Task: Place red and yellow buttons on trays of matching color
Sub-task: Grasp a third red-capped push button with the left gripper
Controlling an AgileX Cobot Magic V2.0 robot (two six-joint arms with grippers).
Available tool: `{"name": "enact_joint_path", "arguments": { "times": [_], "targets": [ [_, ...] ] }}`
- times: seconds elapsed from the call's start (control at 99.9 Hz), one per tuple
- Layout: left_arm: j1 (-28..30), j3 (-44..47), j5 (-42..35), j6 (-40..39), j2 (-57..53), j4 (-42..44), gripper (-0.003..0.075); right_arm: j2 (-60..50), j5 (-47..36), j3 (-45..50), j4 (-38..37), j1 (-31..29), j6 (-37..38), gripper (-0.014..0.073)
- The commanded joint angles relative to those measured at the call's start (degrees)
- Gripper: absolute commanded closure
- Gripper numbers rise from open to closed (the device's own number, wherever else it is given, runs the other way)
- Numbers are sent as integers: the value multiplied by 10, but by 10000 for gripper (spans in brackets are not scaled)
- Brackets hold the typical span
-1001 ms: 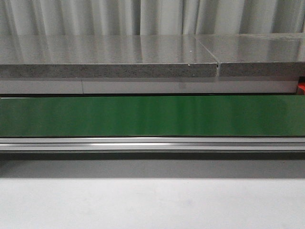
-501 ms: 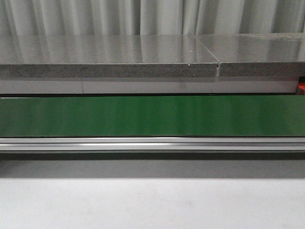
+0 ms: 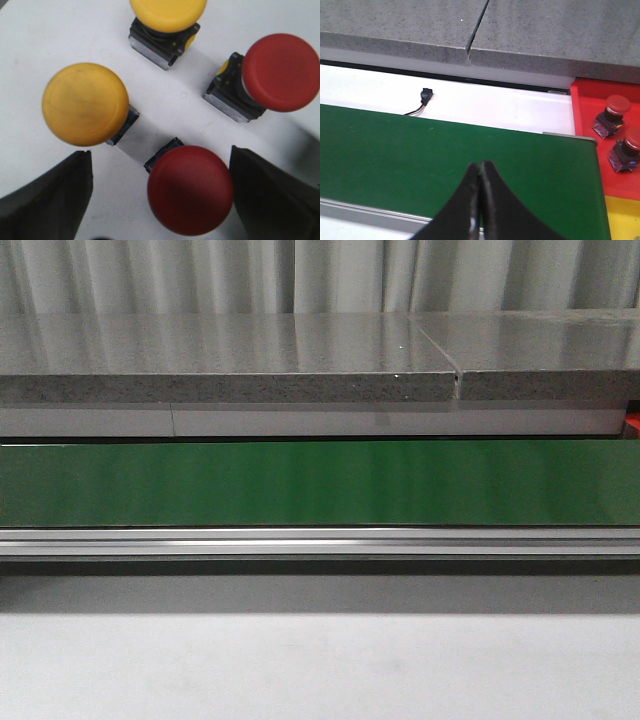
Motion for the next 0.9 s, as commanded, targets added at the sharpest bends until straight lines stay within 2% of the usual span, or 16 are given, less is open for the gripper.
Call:
{"name": "enact_joint_path", "arguments": {
  "times": [0.0, 0.06, 0.15, 0.32, 0.451, 0.891],
  "targets": [
    [2, -19, -18, 0, -17, -5, 182, -2, -39, -15, 8, 0, -6, 662],
    [2, -19, -20, 0, -13, -5, 217, -2, -39, -15, 8, 0, -6, 662],
    [2, -19, -20, 0, -11, -5, 316, -2, -39, -15, 8, 0, -6, 662],
    [2, -19, -24, 0, -11, -5, 580, -2, -39, -15, 8, 0, -6, 662],
    [-3, -19, -14, 0, -19, -7, 739, -2, -39, -15, 8, 0, -6, 662],
    [-77, -24, 56, 33, -161, -7, 739, -2, -39, -15, 8, 0, -6, 662]
  ]
}}
